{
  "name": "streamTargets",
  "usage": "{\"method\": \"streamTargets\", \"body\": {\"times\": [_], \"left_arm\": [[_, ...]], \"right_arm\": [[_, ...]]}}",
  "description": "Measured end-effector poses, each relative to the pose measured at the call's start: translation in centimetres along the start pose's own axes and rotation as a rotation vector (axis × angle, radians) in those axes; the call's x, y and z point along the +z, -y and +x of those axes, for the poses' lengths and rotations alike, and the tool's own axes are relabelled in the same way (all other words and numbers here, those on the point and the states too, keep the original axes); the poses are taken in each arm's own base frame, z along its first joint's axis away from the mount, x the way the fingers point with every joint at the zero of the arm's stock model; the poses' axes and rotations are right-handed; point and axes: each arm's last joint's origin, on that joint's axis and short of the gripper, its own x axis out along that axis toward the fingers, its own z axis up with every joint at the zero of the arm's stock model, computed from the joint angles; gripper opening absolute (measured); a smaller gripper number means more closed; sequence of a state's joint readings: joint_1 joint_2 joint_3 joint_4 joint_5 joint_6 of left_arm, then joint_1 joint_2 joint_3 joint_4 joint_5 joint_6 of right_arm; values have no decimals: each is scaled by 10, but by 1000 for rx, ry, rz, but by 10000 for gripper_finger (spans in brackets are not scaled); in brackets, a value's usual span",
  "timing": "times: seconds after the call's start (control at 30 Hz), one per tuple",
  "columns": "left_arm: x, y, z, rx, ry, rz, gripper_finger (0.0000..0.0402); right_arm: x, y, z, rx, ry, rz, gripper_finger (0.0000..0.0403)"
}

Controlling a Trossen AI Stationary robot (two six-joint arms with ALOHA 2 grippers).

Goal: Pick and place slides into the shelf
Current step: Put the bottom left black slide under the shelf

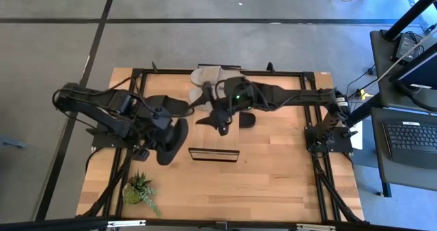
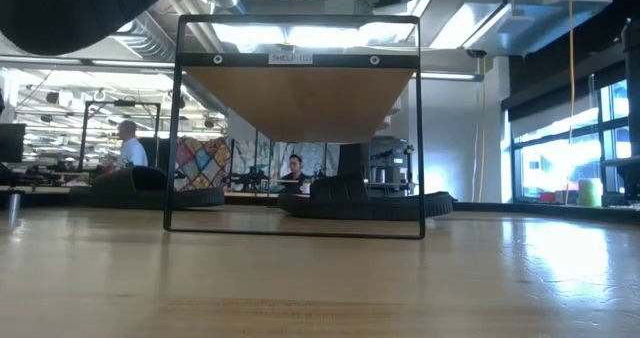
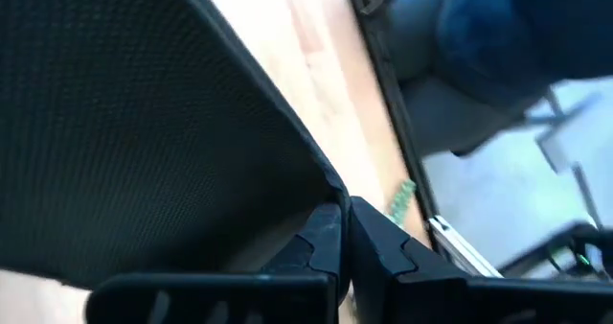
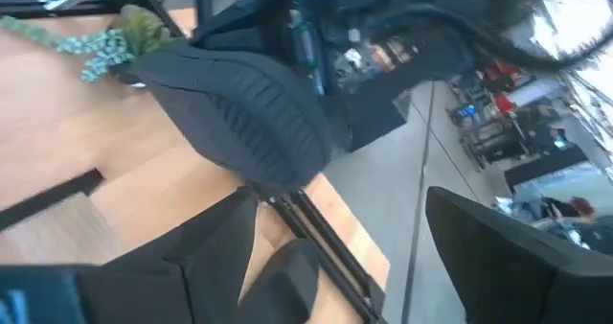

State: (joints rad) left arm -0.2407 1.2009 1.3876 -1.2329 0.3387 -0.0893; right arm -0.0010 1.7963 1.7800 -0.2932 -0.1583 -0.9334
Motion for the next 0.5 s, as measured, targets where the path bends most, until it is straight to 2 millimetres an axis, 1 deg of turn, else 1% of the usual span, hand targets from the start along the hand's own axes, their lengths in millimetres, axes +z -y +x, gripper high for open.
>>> {"method": "streamTargets", "body": {"times": [0.13,0.27,0.5], "left_arm": [[3,0,7,-62,-26,60,2],[4,0,8,-92,-27,81,2],[6,1,8,-121,-10,100,2]], "right_arm": [[1,-10,14,35,1,-50,302],[6,-22,24,65,12,-103,302],[25,-35,27,72,70,-178,302]]}}
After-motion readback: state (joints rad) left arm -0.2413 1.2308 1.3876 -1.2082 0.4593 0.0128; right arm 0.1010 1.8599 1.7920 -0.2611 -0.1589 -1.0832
